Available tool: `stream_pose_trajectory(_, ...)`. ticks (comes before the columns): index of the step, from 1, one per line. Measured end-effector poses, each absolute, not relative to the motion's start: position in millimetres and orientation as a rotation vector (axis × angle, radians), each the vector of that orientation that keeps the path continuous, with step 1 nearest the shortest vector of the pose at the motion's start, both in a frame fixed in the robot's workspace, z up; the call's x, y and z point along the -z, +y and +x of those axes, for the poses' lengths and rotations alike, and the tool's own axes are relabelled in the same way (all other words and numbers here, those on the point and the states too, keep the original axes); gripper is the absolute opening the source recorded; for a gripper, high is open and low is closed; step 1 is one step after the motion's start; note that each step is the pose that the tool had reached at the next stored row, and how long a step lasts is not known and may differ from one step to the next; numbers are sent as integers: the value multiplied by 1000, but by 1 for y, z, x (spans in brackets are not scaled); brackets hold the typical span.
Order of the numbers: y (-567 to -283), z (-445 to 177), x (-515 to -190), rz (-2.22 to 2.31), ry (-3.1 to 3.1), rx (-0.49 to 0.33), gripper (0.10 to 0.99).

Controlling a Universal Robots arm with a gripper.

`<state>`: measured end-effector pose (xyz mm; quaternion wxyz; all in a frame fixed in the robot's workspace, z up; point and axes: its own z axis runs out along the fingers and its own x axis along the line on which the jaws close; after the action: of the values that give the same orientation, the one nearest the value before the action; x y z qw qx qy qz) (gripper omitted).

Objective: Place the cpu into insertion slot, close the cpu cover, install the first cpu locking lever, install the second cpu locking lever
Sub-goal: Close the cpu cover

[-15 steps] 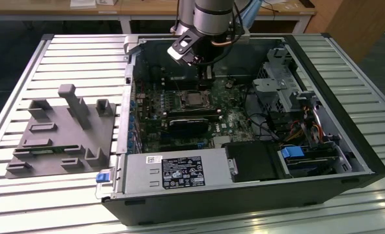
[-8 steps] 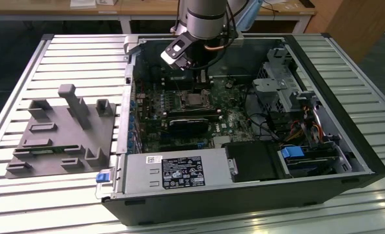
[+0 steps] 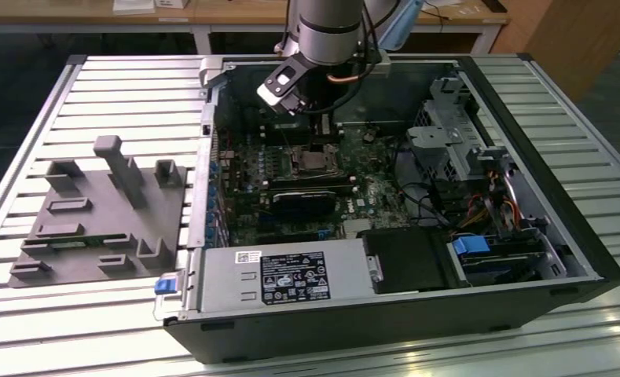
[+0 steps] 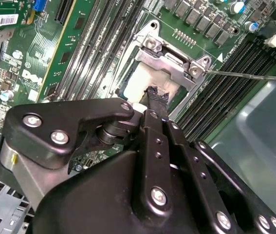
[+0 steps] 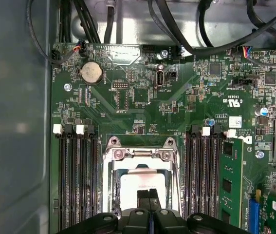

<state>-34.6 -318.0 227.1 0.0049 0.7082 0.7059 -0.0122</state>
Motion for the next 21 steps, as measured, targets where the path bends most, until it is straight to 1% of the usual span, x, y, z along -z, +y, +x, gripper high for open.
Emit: stream_pose_trajectory(21,-318,-35,-226,1772,2577,35,102)
